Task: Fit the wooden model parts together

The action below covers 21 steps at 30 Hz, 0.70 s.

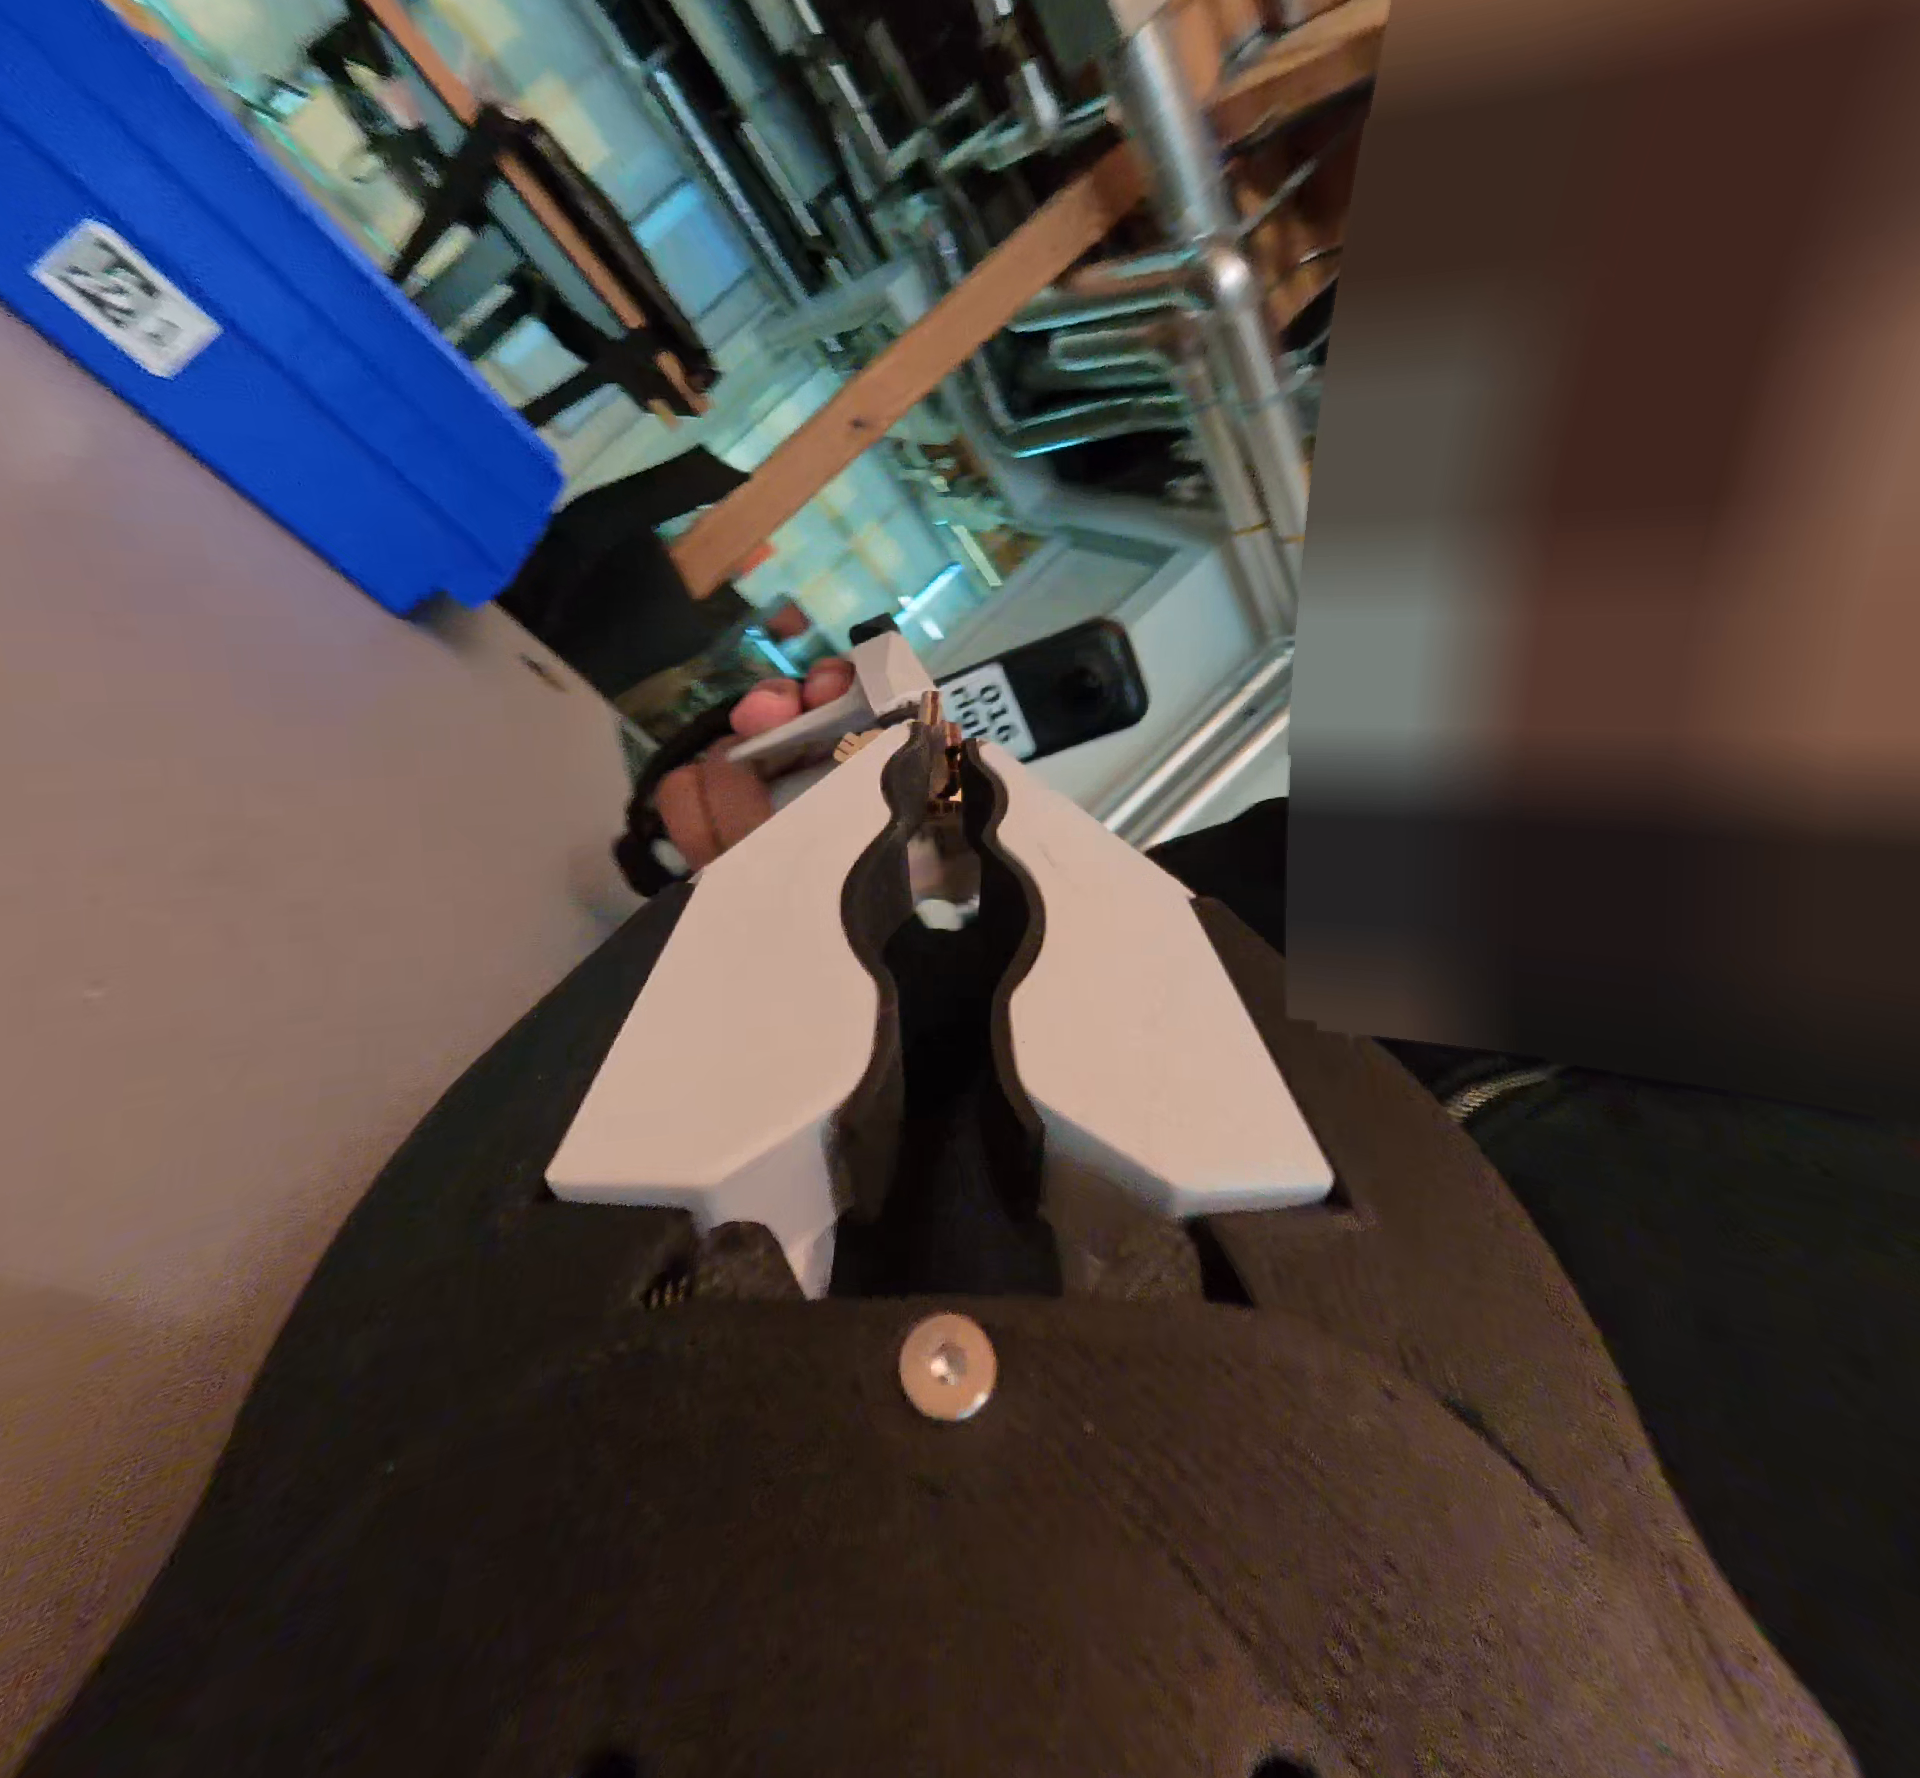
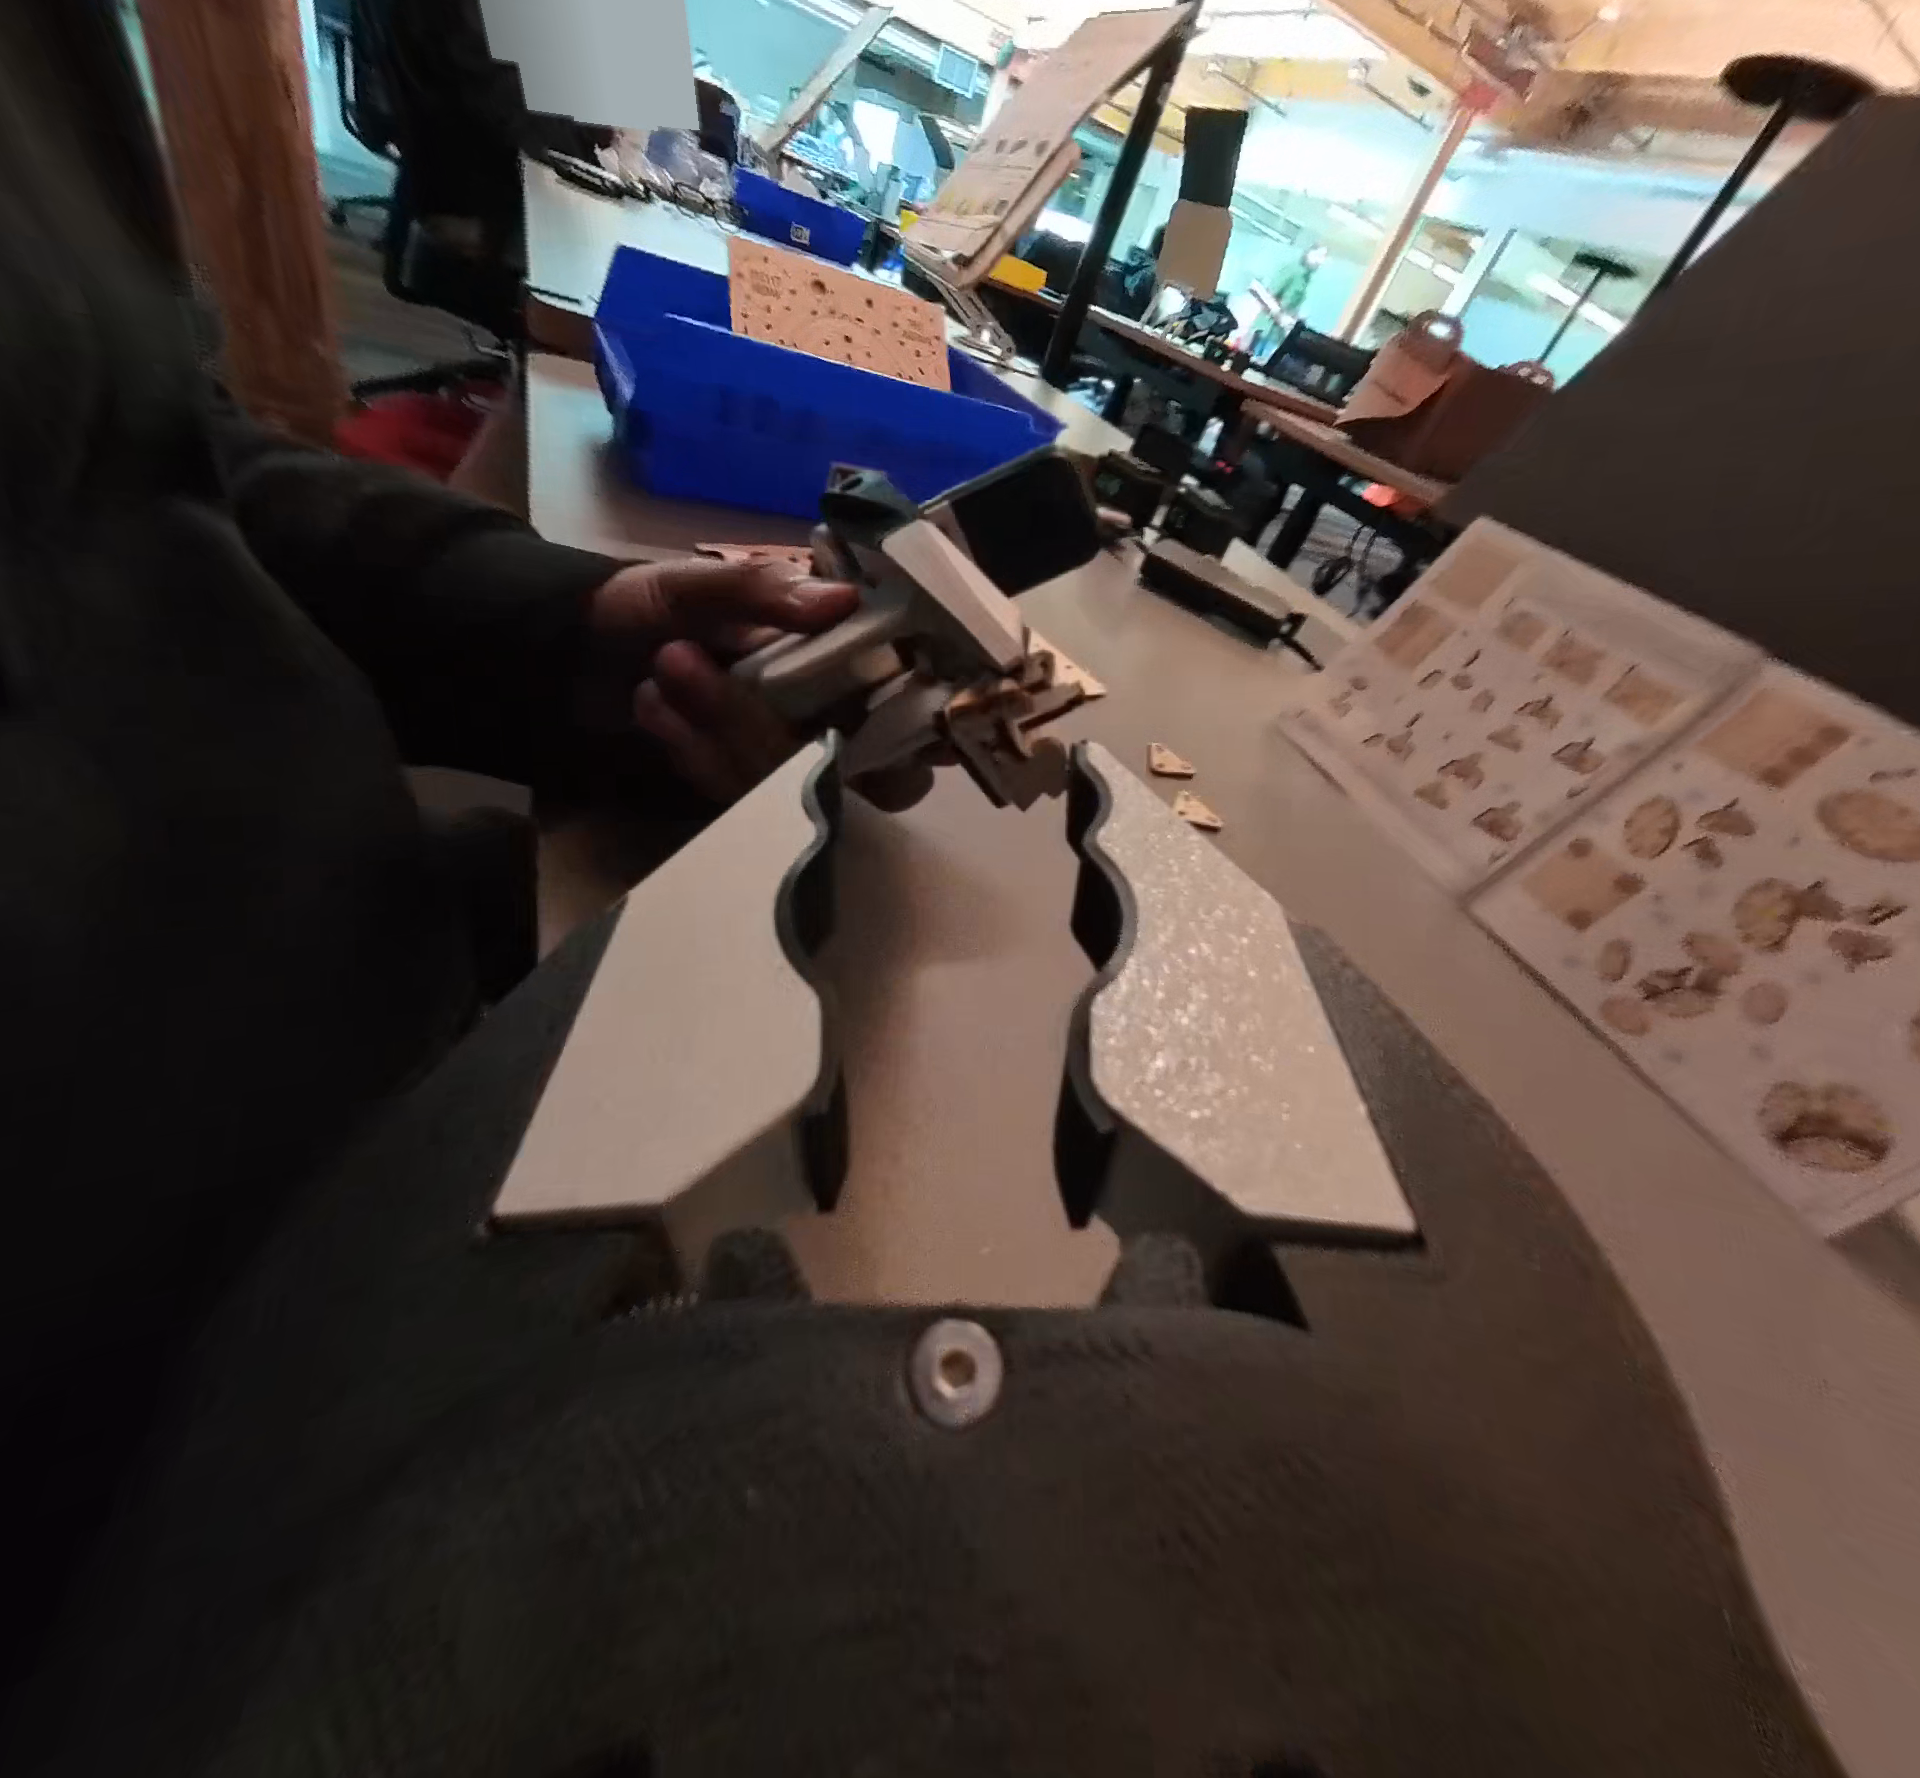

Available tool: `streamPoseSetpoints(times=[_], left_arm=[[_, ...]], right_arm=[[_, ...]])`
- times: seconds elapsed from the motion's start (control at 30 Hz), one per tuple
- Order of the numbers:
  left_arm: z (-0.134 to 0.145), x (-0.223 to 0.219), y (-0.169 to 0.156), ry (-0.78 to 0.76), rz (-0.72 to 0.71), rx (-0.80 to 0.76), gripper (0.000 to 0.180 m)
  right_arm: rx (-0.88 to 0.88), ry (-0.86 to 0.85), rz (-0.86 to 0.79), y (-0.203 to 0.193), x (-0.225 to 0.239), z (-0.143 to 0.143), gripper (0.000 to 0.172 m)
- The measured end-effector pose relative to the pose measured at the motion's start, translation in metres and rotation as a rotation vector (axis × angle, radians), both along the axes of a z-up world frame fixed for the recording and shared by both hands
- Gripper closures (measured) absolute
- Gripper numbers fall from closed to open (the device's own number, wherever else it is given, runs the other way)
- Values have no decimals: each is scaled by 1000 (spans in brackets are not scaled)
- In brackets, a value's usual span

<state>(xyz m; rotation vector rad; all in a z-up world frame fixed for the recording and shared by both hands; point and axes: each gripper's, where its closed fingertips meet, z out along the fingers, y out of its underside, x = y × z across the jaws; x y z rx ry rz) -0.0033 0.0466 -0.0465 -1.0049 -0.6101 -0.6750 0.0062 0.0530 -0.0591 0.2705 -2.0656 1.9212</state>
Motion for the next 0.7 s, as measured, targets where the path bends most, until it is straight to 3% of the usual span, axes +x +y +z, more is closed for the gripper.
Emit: streamPoseSetpoints(times=[0.07,0.17,0.23,0.7], left_arm=[[5,4,0,-25,-56,63,176],[8,5,-3,-27,-67,95,176],[8,5,-3,-26,-69,96,177],[5,12,4,-47,-139,90,177]], right_arm=[[-15,156,-44,-3,0,4,138],[-105,386,-108,-1,3,17,167],[-168,495,-151,3,5,24,172],[-79,379,-69,3,7,15,153]])
